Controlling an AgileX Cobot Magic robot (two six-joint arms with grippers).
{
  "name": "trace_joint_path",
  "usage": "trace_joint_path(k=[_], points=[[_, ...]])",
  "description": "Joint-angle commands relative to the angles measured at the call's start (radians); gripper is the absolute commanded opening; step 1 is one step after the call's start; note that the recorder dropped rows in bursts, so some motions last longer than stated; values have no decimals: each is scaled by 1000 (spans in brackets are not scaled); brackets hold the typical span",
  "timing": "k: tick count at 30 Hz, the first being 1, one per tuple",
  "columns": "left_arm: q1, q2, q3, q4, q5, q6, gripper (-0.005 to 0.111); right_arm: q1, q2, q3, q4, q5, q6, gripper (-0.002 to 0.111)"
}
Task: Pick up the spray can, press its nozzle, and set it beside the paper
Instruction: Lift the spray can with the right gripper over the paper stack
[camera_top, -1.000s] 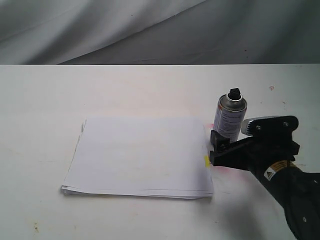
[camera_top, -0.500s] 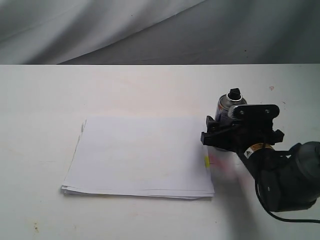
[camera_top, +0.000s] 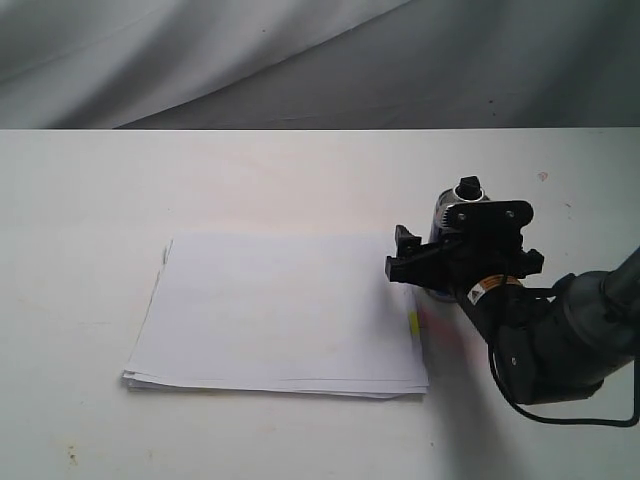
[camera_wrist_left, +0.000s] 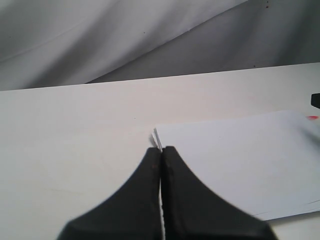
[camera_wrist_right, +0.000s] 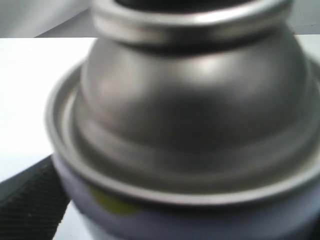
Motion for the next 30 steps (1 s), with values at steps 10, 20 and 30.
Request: trace_joint_path(k=[10, 20, 30], points=[[-2, 5, 5, 4, -6, 1, 0, -2, -3, -6, 26, 6, -24, 75], [-2, 5, 5, 4, -6, 1, 0, -2, 1, -6, 26, 107, -24, 49], [-2, 5, 5, 4, -6, 1, 0, -2, -4, -6, 15, 96, -24, 15]])
